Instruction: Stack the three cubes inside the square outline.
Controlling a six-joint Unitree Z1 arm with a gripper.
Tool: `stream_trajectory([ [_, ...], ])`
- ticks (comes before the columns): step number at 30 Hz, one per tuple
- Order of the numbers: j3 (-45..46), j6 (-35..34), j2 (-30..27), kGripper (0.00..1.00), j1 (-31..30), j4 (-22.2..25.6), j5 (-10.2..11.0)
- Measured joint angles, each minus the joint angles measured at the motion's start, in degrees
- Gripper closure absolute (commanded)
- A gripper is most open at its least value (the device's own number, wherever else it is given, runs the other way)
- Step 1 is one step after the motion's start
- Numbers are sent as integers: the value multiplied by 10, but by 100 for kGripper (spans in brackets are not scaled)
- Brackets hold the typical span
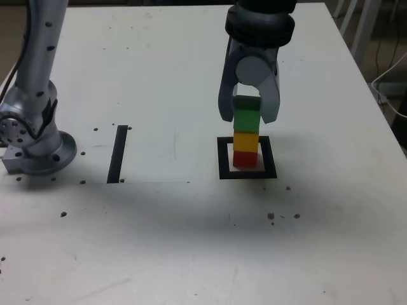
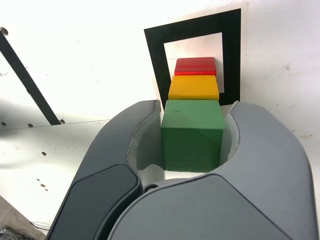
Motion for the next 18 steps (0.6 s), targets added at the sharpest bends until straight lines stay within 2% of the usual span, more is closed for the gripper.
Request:
stream_trajectory([
  [6, 7, 0, 0, 76, 0, -5, 0],
  [8, 9, 1, 0, 64, 0, -7, 0],
  [11, 11, 4, 0, 27, 0, -10, 0],
  [13, 14, 7, 0, 8, 0, -12, 0],
  [15, 18, 8, 0, 1, 0, -14, 0],
  [18, 19, 9, 0, 1, 0, -14, 0],
])
